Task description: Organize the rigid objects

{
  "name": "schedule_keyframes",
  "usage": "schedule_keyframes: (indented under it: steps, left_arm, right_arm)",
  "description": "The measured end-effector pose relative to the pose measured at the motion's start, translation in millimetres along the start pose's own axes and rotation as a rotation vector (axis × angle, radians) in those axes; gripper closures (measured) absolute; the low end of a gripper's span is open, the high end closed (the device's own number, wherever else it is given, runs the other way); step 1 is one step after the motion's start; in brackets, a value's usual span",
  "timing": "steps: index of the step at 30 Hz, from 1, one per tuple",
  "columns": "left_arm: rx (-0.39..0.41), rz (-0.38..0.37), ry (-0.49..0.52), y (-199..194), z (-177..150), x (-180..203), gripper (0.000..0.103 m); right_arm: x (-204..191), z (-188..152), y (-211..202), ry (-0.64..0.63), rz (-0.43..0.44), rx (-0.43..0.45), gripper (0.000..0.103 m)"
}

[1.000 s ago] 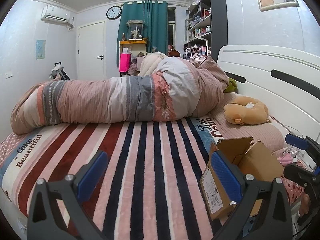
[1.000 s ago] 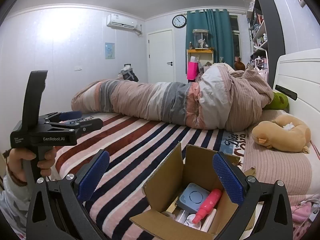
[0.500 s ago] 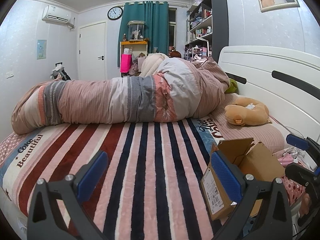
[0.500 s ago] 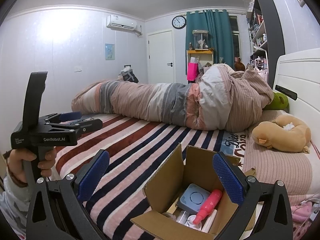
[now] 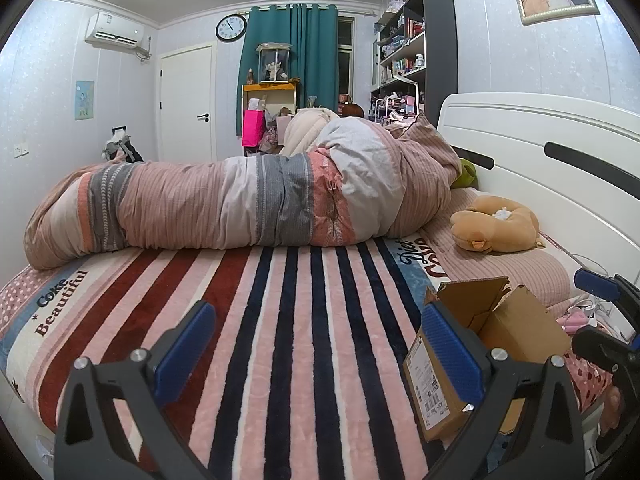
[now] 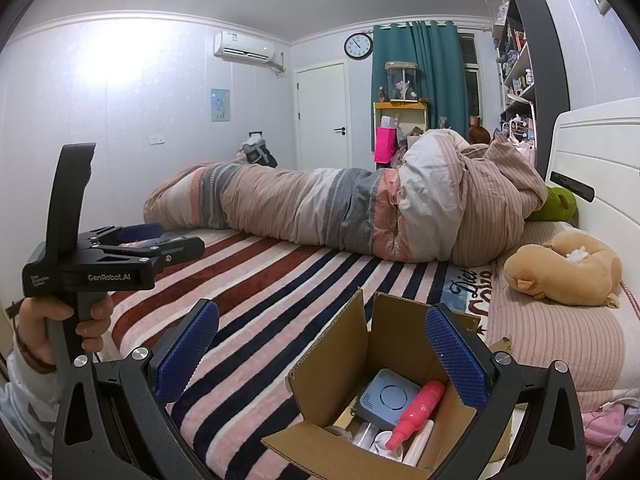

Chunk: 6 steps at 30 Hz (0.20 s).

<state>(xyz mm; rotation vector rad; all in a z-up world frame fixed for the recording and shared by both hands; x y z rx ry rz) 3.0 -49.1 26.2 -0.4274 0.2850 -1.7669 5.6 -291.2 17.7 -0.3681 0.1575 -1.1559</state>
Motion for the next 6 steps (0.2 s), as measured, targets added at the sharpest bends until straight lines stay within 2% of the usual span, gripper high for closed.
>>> schedule_keyframes:
  steps: [6]
  left_arm:
    - [0.002,0.002,0.001,-0.2,-0.2,0.5,0.001]
  right_arm:
    - [0.4,-0.1,0.0,-0.003,0.000,0.000,0.000]
Point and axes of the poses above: each gripper's, at about its wrist camera, not at the fingertips, and y roughly the way its jaws point, x to its right, z to its top, the point moved 1 cm from there along y, roughly the way its jaws point, and after that the axes turned 14 degrees about -z, right-handed, at the moved point
